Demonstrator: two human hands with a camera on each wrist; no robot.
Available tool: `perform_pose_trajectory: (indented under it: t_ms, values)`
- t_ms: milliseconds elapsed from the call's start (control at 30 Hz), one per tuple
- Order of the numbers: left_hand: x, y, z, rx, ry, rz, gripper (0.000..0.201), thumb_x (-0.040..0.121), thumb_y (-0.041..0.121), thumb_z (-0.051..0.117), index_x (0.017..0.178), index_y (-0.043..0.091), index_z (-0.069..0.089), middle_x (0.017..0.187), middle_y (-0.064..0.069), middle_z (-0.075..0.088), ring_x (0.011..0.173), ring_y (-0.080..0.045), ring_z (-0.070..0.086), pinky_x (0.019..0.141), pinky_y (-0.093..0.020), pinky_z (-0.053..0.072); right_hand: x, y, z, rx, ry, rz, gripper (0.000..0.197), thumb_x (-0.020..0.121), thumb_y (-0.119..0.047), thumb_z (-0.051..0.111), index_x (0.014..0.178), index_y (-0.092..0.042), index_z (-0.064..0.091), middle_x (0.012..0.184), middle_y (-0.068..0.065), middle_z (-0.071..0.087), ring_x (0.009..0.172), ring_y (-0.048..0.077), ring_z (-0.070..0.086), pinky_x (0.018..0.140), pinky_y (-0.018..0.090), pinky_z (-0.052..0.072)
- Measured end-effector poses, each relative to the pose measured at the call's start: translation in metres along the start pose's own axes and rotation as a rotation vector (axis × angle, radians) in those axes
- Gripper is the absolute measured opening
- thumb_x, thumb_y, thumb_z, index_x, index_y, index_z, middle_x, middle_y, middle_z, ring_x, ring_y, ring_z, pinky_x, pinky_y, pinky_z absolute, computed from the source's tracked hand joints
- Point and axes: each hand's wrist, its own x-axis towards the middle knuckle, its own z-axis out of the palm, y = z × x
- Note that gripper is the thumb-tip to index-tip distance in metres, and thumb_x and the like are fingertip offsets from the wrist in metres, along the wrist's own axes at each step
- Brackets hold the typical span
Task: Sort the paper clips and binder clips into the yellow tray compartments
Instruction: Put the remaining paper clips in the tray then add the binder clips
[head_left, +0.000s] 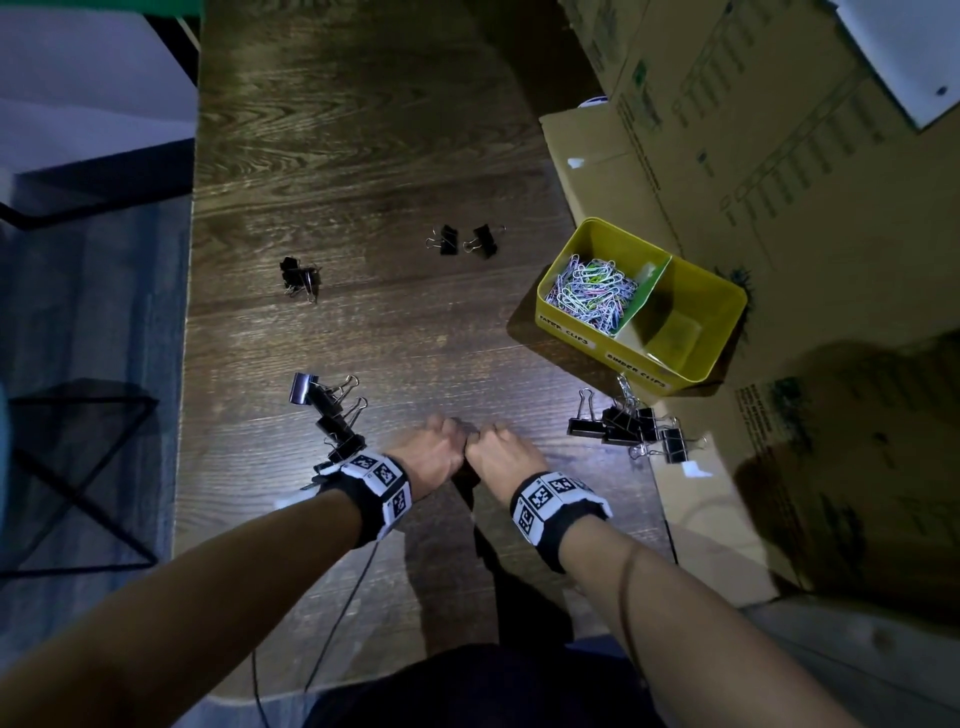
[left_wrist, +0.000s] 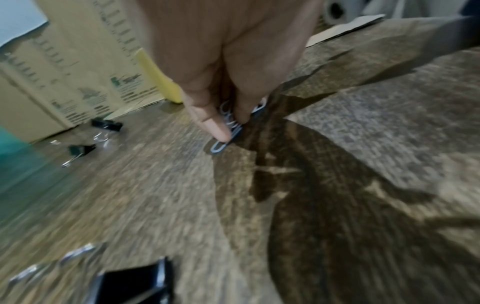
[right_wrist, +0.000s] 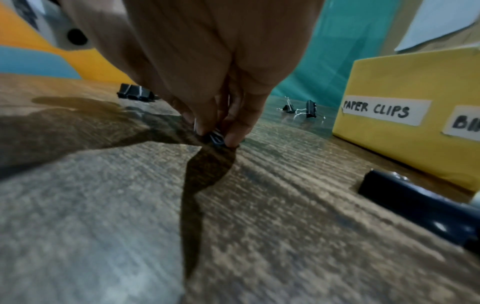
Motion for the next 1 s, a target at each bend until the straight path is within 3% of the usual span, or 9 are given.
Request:
perform_pose_trajectory:
  t_ms: [267, 400, 500, 667, 833, 1000]
  values:
    - [-0.008, 0.009, -0.008, 0.057, -0.014, -0.006, 0.034, 0.091, -0.005, 0.028, 0.122, -0.008, 0.041, 0.12, -0.024, 0.048, 0.107, -0.035, 0.045, 0.083, -0.038, 0.044, -0.007, 0.001, -0.003, -0.122, -0.021, -0.11, 0.03, 0.093, 0.004, 0.038, 0.118, 0.006, 0.054, 0.116, 0.021, 0.059, 0.112, 0.034, 0.052, 0.088, 0.04, 0.047]
    - [-0.008, 0.009, -0.015, 0.051, -0.017, 0.002, 0.027, 0.092, -0.001, 0.03, 0.109, -0.006, 0.051, 0.116, -0.023, 0.051, 0.103, -0.032, 0.048, 0.083, -0.037, 0.045, -0.008, 0.0, -0.005, -0.127, -0.022, -0.111, 0.031, 0.093, 0.004, 0.037, 0.119, 0.008, 0.054, 0.118, 0.023, 0.057, 0.112, 0.036, 0.053, 0.089, 0.042, 0.047]
    - [-0.004, 0.012, -0.02, 0.082, 0.025, 0.003, 0.028, 0.094, 0.001, 0.029, 0.109, -0.003, 0.052, 0.116, -0.02, 0.054, 0.103, -0.031, 0.053, 0.085, -0.032, 0.038, -0.01, 0.001, -0.007, -0.121, -0.018, -0.113, 0.031, 0.093, 0.004, 0.038, 0.119, 0.008, 0.054, 0.119, 0.024, 0.057, 0.112, 0.038, 0.054, 0.09, 0.043, 0.047]
    - [0.002, 0.011, -0.017, 0.107, 0.018, -0.022, 0.027, 0.094, 0.001, 0.034, 0.109, -0.001, 0.057, 0.113, -0.017, 0.059, 0.101, -0.03, 0.056, 0.083, -0.033, 0.041, -0.008, 0.002, -0.004, -0.083, -0.025, -0.096, 0.029, 0.092, 0.003, 0.039, 0.115, 0.007, 0.057, 0.116, 0.023, 0.059, 0.109, 0.037, 0.056, 0.089, 0.044, 0.047]
    - [0.008, 0.002, -0.013, 0.022, 0.018, -0.063, 0.026, 0.093, 0.016, 0.048, 0.112, -0.001, 0.053, 0.109, -0.017, 0.06, 0.098, -0.032, 0.058, 0.079, -0.038, 0.047, -0.003, 0.008, -0.003, 0.095, -0.039, 0.071, 0.026, 0.096, -0.008, 0.043, 0.105, 0.0, 0.066, 0.101, 0.02, 0.066, 0.1, 0.035, 0.063, 0.08, 0.04, 0.051]
    - [0.015, -0.012, -0.005, -0.092, 0.043, -0.147, 0.032, 0.09, 0.02, 0.047, 0.119, 0.007, 0.052, 0.105, -0.017, 0.064, 0.093, -0.033, 0.061, 0.076, -0.036, 0.048, -0.004, 0.019, 0.002, 0.454, -0.003, 0.32, 0.024, 0.09, -0.027, 0.056, 0.096, -0.006, 0.068, 0.089, 0.018, 0.065, 0.085, 0.033, 0.064, 0.068, 0.034, 0.05]
